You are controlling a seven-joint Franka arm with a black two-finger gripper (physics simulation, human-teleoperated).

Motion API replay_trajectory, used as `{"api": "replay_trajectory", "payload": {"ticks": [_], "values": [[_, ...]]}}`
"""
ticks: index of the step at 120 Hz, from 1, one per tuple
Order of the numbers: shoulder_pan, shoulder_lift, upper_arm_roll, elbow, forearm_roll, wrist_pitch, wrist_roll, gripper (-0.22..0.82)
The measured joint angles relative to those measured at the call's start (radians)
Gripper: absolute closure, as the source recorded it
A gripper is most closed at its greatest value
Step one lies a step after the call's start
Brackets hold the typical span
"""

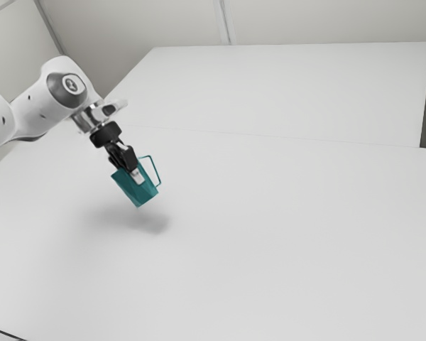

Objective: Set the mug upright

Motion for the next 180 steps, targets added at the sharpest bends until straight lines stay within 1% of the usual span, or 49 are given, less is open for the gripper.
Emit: {"api": "replay_trajectory", "payload": {"ticks": [15,29,43,57,83,110,146,180], "values": [[-0.011,-0.034,-0.071,0.000,0.126,0.053,-0.058,0.78],[-0.028,-0.049,-0.096,0.000,0.224,0.109,-0.117,0.79],[-0.069,-0.062,-0.102,-0.004,0.322,0.168,-0.187,0.79],[-0.074,-0.066,-0.104,-0.013,0.375,0.224,-0.250,0.79],[-0.075,-0.066,-0.104,-0.038,0.404,0.302,-0.342,0.79],[-0.084,-0.062,-0.109,-0.106,0.410,0.373,-0.410,0.79],[-0.096,-0.032,-0.117,-0.138,0.412,0.438,-0.475,0.79],[-0.105,0.009,-0.118,-0.139,0.410,0.470,-0.515,0.79]]}}
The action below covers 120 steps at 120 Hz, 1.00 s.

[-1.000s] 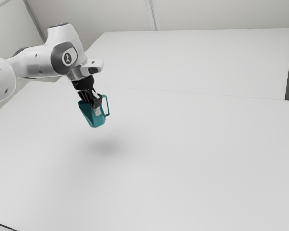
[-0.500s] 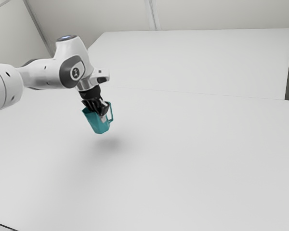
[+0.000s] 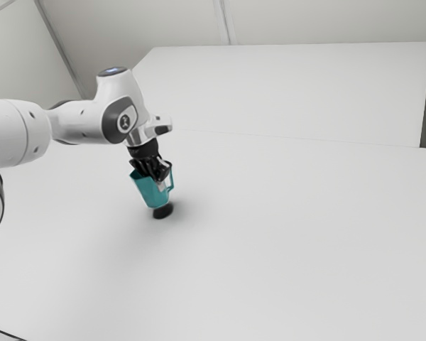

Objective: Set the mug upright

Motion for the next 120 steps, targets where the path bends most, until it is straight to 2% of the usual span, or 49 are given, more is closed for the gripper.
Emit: {"api": "replay_trajectory", "payload": {"ticks": [60,80,89,103,120], "values": [[-0.002,0.062,0.000,0.002,-0.008,0.035,-0.040,0.79],[-0.003,0.064,0.000,0.002,-0.016,0.040,-0.040,0.43],[-0.003,0.063,0.000,0.003,-0.017,0.041,-0.040,0.30],[-0.003,0.033,0.000,0.017,-0.018,0.032,-0.038,0.17],[-0.004,-0.009,-0.001,0.055,-0.018,-0.006,-0.036,0.09]]}}
